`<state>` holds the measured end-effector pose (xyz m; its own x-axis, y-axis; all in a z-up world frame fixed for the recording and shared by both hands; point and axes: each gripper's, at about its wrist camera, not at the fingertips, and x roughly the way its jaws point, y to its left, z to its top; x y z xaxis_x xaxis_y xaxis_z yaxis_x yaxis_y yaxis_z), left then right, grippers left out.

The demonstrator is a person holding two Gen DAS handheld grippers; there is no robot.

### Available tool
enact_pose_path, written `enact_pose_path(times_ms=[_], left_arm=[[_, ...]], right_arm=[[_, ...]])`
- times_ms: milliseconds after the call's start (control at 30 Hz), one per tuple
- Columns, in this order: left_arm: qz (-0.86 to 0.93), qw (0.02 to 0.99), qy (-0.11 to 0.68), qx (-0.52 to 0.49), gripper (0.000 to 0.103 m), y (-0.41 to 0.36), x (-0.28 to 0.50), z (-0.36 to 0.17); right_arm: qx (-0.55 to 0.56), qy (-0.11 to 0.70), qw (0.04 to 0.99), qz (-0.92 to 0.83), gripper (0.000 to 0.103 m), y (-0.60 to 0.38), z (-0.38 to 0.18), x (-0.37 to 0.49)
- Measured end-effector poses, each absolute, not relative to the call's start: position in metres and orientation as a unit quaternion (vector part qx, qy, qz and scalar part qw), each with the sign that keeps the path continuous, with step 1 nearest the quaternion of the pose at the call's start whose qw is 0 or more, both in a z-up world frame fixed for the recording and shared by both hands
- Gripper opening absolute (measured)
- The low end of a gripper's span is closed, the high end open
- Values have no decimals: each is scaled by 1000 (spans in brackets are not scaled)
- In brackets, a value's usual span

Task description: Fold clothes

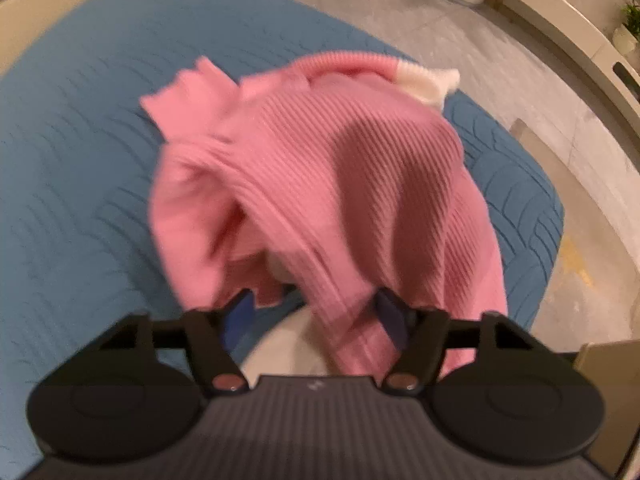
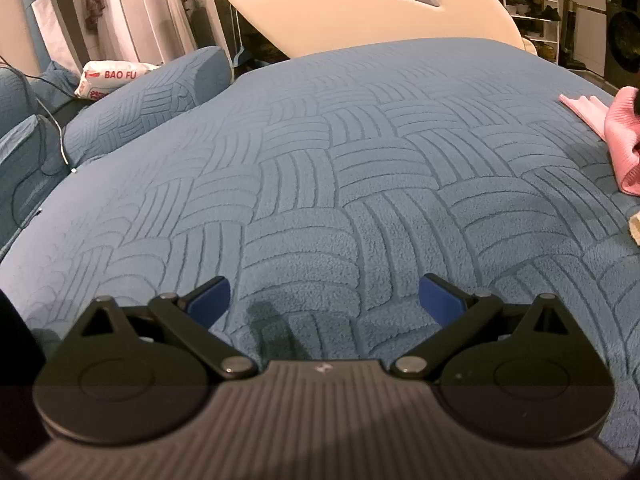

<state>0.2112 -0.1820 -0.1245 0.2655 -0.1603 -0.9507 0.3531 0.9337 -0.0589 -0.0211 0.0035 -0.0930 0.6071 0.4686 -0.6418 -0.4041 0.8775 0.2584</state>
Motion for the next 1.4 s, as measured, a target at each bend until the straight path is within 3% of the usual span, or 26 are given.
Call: enact_pose_path(times_ms=[33, 100, 200, 500, 733, 833, 933, 1067, 1167, 1267, 1400], left_arm=[[-164, 791, 584, 76, 63, -183, 213, -128], [-178, 787, 587, 69, 26, -184, 214, -128], [-186, 794, 577, 51, 5, -179, 215, -119], [-135, 910, 393, 8, 5, -97, 183, -8], [-50, 943, 319, -77, 5, 31, 134, 55], [-13, 958, 283, -47, 5, 71, 96, 64], [3, 954, 299, 3, 7, 110, 52, 55], [22, 917, 399, -6, 16, 155, 15, 7], [43, 899, 435, -31, 30, 192, -26, -33], [61, 896, 437, -46, 57, 213, -52, -47], [84, 894, 432, -82, 73, 254, -80, -63]], right_arm=[[44, 371, 895, 244, 103, 3, -93, -21], [46, 371, 895, 243, 103, 2, -93, -20], [44, 374, 894, 244, 103, 6, -93, -20], [26, 392, 887, 244, 103, 5, -85, -17], [27, 351, 912, 210, 103, -12, -72, -20], [-5, 307, 933, 187, 103, -16, -67, -30], [-35, 254, 954, 154, 103, -22, -60, -39], [-64, 195, 973, 101, 103, -35, -55, -52], [-73, 204, 967, 137, 103, -34, -59, -48], [-89, 249, 944, 200, 103, -21, -69, -38], [-99, 256, 927, 255, 103, 1, -75, -32]])
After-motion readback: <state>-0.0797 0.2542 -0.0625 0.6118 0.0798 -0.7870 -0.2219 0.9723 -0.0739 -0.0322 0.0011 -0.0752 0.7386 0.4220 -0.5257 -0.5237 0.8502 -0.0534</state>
